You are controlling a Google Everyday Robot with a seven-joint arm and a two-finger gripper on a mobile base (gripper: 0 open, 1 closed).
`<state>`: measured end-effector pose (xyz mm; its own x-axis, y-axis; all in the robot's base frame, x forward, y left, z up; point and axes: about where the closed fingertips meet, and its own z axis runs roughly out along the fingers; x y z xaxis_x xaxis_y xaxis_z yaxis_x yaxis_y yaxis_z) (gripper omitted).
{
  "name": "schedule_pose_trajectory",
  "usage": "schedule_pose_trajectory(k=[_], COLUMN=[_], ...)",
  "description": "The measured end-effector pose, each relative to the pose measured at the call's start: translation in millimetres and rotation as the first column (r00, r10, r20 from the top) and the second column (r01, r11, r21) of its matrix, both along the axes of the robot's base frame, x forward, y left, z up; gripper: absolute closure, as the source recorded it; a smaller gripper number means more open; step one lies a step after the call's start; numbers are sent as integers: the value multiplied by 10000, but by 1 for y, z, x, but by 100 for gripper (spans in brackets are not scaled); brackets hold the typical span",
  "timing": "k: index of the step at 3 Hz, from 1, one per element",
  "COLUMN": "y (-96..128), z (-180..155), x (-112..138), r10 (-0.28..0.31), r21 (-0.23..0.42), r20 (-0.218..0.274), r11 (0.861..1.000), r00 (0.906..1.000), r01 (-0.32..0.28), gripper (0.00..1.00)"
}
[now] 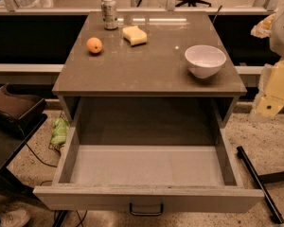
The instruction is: Place orange into top drawer
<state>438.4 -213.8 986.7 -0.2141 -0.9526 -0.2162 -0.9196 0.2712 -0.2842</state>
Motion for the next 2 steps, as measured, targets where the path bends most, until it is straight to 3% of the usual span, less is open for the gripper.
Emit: schedule_pose_trajectory(k=[1, 2], y=[0, 8], z=[0, 9], x=[0, 10], r10=[9, 203], r21=[19, 459], r20=[28, 638], r11=[10000, 9987], r00=[10000, 9978], r01=[-9, -233], gripper=[0, 0])
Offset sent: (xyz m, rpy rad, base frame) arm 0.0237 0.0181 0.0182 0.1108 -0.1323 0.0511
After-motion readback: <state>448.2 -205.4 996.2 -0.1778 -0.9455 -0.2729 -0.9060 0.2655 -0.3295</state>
